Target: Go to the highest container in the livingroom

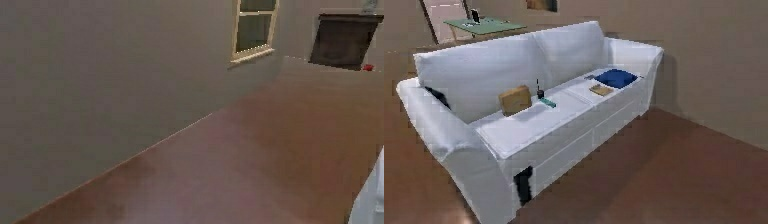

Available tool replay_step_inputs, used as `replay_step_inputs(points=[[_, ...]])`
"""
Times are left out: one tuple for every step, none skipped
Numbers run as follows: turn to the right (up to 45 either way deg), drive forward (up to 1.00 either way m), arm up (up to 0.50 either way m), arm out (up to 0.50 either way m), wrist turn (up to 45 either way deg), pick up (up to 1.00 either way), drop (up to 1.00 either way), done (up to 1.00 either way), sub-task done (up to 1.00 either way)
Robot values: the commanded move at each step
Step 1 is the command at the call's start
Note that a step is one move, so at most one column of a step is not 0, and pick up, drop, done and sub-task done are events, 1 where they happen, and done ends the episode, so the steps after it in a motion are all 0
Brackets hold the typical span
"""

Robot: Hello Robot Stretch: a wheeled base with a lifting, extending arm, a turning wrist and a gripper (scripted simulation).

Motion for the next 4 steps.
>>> replay_step_inputs(points=[[6.0,0.0,0.0,0.0,0.0,0.0,0.0,0.0,0.0],[0.0,0.85,0.0,0.0,0.0,0.0,0.0,0.0,0.0],[36.0,0.0,0.0,0.0,0.0,0.0,0.0,0.0,0.0],[0.0,1.0,0.0,0.0,0.0,0.0,0.0,0.0,0.0]])
